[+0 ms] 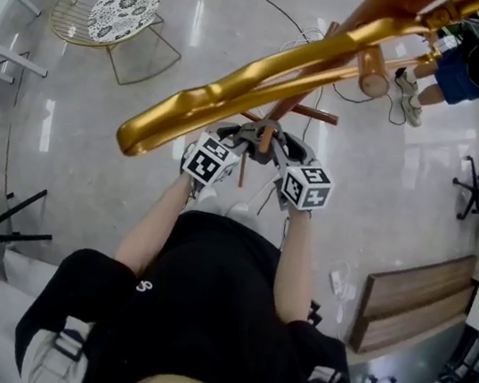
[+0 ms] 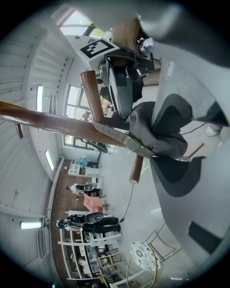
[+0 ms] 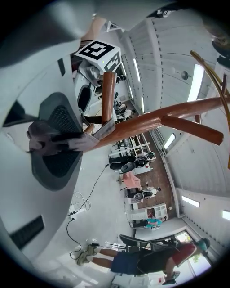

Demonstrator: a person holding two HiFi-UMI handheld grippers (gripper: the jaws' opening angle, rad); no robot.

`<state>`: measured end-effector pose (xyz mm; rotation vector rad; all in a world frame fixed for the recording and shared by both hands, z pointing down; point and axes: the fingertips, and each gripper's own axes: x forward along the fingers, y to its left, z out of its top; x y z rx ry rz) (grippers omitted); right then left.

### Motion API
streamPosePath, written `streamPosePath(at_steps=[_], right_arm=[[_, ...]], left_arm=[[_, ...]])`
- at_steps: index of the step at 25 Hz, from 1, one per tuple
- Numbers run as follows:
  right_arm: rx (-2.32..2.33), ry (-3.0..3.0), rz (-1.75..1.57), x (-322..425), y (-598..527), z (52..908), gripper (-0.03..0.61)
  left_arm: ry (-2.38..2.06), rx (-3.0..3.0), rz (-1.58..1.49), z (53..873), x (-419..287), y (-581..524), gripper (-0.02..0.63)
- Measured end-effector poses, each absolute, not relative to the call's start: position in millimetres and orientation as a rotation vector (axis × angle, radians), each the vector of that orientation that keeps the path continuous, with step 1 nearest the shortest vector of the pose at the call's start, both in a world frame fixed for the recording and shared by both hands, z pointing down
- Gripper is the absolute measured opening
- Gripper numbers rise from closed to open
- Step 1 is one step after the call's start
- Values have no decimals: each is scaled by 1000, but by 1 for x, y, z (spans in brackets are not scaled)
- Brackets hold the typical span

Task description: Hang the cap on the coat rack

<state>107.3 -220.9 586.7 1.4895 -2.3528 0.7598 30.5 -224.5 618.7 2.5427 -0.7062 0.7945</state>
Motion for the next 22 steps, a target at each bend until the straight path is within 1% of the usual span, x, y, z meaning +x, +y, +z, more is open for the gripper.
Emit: streamPosePath(at_steps=[2, 6, 10, 11, 13, 14, 17, 20, 21, 22], right_arm=[[1466, -2372, 767, 109, -217, 585, 129], [1347, -2427, 751, 121, -201, 579, 161], [1380, -2481, 712, 143, -200, 553, 164], [1415, -2487, 693, 151, -202, 544, 159], [1507, -2484, 639, 167, -210, 525, 116], [1556, -2481, 605, 175, -215, 514, 101], [1710, -2491, 501, 197, -234, 472, 66], [1851, -2519, 389, 206, -247, 425, 32], [1892, -2529, 355, 208, -249, 410, 20], [1935, -2533, 326, 210, -250, 396, 12]], left_arm=[[-719, 2527, 809, 619, 25, -222, 138], [-735, 2439, 771, 619, 1, -217, 138], [-891, 2404, 685, 595, -35, -237, 136], [-936, 2415, 639, 581, -39, -245, 132], [-1011, 2455, 541, 549, -42, -257, 113], [-1037, 2476, 492, 532, -40, -262, 98], [-1074, 2538, 343, 484, -29, -274, 78], [-1136, 2614, 247, 441, -20, -287, 17], [-1160, 2630, 216, 428, -17, -291, 2], [-1183, 2638, 183, 416, -15, -294, 1]])
